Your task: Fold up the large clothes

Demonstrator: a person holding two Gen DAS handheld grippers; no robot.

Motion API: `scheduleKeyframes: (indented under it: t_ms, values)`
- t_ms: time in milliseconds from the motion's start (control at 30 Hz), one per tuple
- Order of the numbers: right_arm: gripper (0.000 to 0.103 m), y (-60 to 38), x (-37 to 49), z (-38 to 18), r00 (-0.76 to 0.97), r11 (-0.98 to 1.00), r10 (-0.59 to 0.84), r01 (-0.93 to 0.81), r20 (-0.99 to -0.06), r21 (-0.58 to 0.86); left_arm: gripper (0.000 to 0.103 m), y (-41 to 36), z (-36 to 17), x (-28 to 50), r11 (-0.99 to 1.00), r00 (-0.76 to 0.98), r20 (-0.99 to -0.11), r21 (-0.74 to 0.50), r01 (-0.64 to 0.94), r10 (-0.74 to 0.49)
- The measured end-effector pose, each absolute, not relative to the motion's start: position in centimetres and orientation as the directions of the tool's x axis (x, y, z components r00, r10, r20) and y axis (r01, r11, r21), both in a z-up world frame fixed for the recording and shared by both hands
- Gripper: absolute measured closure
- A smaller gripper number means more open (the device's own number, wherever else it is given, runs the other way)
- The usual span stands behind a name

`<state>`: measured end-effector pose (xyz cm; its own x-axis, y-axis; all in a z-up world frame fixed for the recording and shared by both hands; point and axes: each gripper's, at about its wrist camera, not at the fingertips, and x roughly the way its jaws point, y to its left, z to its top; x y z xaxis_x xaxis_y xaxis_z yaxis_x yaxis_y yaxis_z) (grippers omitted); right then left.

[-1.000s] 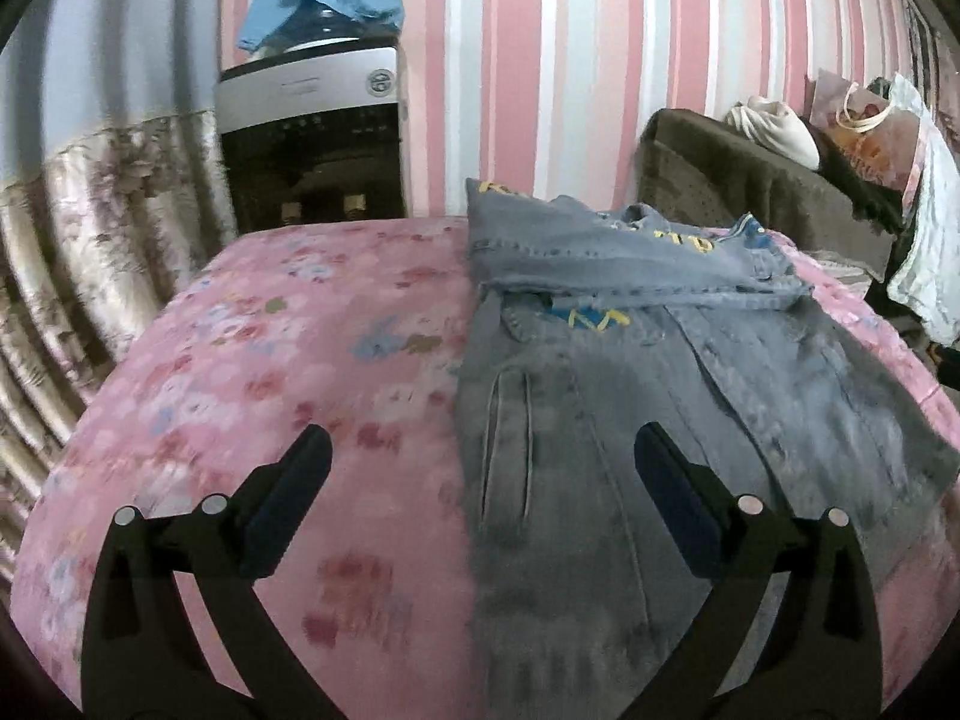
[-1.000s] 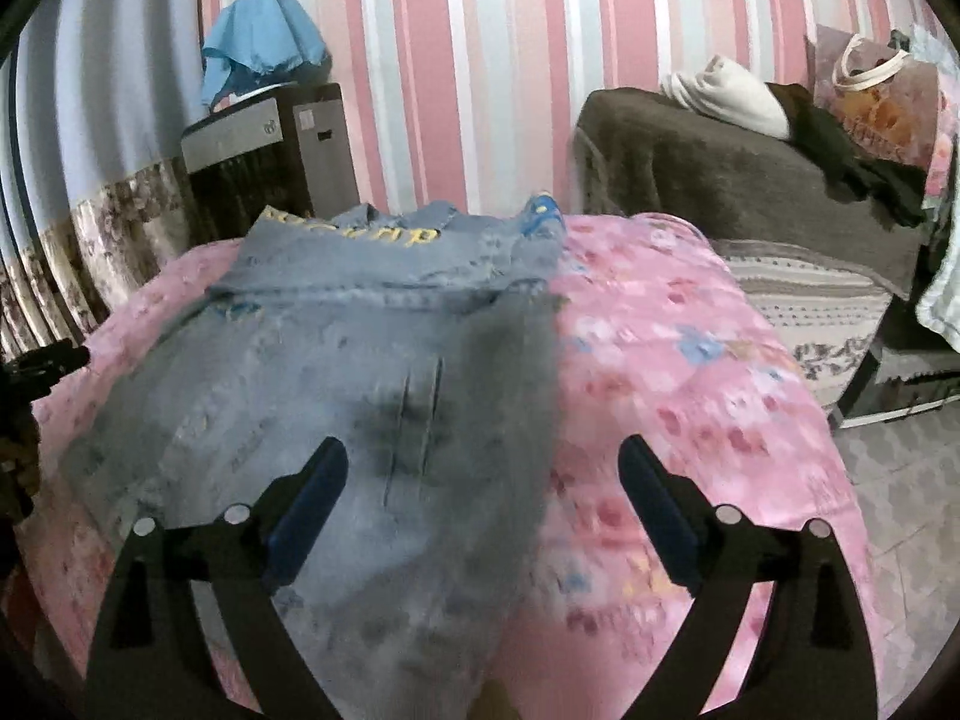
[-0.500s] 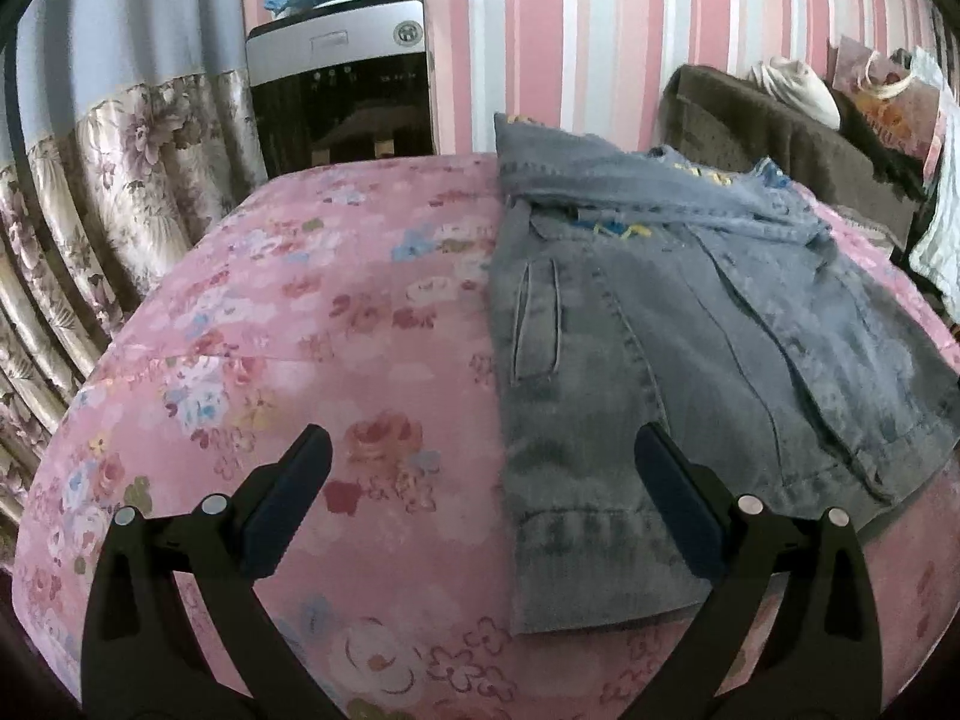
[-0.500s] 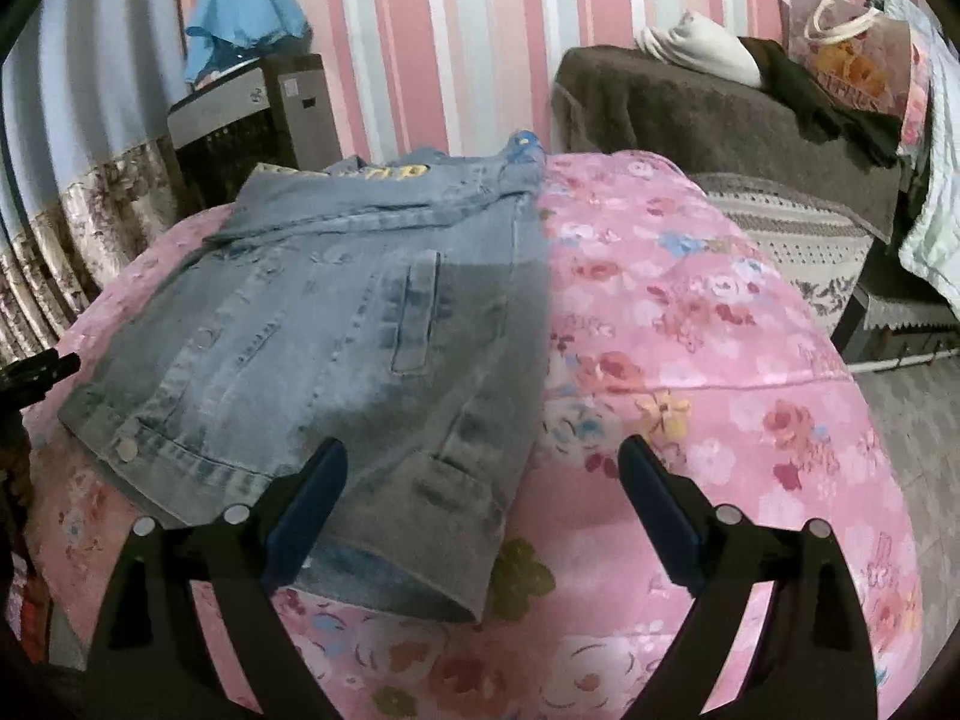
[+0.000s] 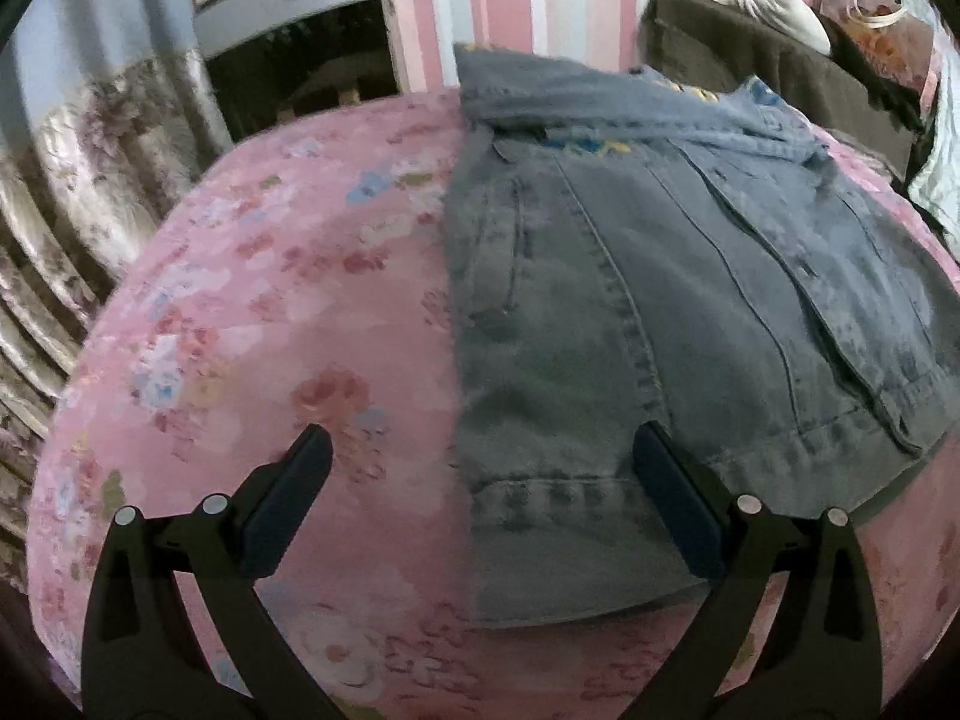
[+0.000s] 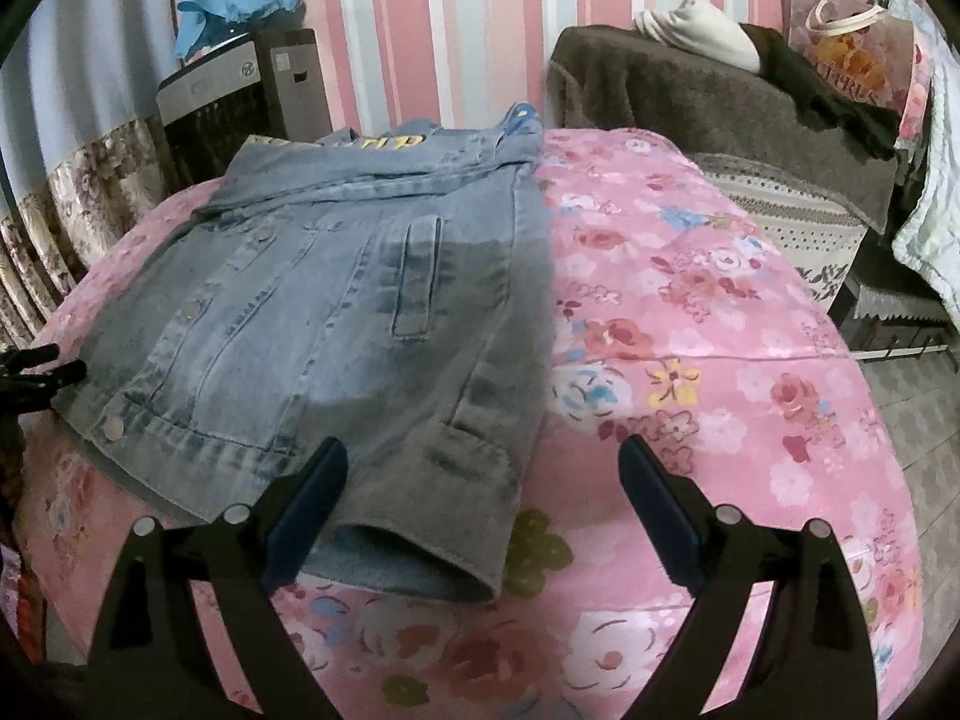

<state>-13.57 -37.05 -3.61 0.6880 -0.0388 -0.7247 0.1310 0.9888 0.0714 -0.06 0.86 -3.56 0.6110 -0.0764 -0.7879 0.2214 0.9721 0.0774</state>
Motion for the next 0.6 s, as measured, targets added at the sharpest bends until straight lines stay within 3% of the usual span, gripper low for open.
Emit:
scheduleKeyframes:
  t_ms: [167, 233, 267, 333, 433, 467, 500, 533, 600]
  values:
    - [0.013, -36.6, -13.4, -4.0, 0.667, 0.990, -0.020, 0.120, -0.744, 0.080, 0.017, 1.0, -4.1, 0.0, 0.972, 0.566, -0.814, 0.008, 0.234, -0.130]
    - [0.030, -36.3, -13.4, -4.1, 0.662, 0.990, -0.009, 0.109, -0.749, 0.085, 0.027, 0.9, -4.1, -0.2, 0.972, 0.564, -0.812, -0.019, 0.236, -0.153]
    - [0.049, -36.1, -13.3, -4.4, 0.651, 0.990, 0.019, 0.096, -0.759, 0.108, 0.031, 0.7, -4.0, -0.4, 0.969, 0.566, -0.809, -0.019, 0.245, -0.159]
    - [0.052, -35.8, -13.2, -4.8, 0.639, 0.990, 0.029, 0.090, -0.769, 0.113, 0.049, 0.3, -3.9, -0.9, 0.966, 0.568, -0.803, -0.034, 0.258, -0.180]
    - [0.063, -35.9, -13.2, -4.7, 0.651, 0.986, 0.051, 0.088, -0.758, 0.142, 0.060, -0.3, -3.8, -1.2, 0.963, 0.580, -0.794, -0.020, 0.270, -0.180]
    - [0.072, -36.0, -13.3, -4.6, 0.655, 0.985, 0.059, 0.084, -0.753, 0.151, 0.065, -0.3, -3.7, -1.2, 0.961, 0.582, -0.792, -0.027, 0.274, -0.187]
    - [0.086, -36.0, -13.4, -4.4, 0.667, 0.984, 0.073, 0.074, -0.742, 0.164, 0.079, -0.3, -3.5, -1.1, 0.962, 0.588, -0.787, -0.025, 0.272, -0.187]
    - [0.089, -35.9, -13.3, -4.3, 0.673, 0.979, 0.108, 0.055, -0.732, 0.195, 0.089, -0.2, -3.2, -1.1, 0.957, 0.589, -0.779, -0.047, 0.285, -0.214]
    - [0.094, -35.5, -13.4, -4.0, 0.690, 0.980, 0.107, 0.049, -0.716, 0.194, 0.093, -0.3, -2.5, -1.1, 0.951, 0.588, -0.770, -0.076, 0.300, -0.247]
